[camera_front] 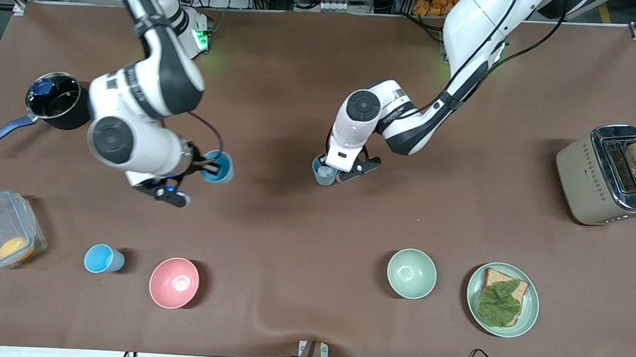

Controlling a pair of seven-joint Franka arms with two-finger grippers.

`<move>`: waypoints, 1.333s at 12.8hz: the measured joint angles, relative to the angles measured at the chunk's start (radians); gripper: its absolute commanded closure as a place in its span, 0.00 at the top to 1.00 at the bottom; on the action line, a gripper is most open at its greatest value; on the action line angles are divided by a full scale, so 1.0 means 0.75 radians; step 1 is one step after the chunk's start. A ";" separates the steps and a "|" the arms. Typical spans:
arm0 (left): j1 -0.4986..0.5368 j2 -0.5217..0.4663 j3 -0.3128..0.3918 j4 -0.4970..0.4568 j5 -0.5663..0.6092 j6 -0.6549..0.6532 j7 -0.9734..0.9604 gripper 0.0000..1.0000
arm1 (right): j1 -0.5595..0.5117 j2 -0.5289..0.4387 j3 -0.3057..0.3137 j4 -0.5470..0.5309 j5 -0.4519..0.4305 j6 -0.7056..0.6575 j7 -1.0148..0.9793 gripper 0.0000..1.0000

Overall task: Stack blue cups with both arms
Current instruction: 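Carry the blue cup with the right gripper toward the tissue cup, then set the tissue cup down mid-table and open the left gripper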

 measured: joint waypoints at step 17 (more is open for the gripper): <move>0.194 -0.272 0.008 0.296 -0.001 -0.467 0.237 1.00 | 0.322 0.117 0.001 -0.030 0.069 0.384 0.689 0.00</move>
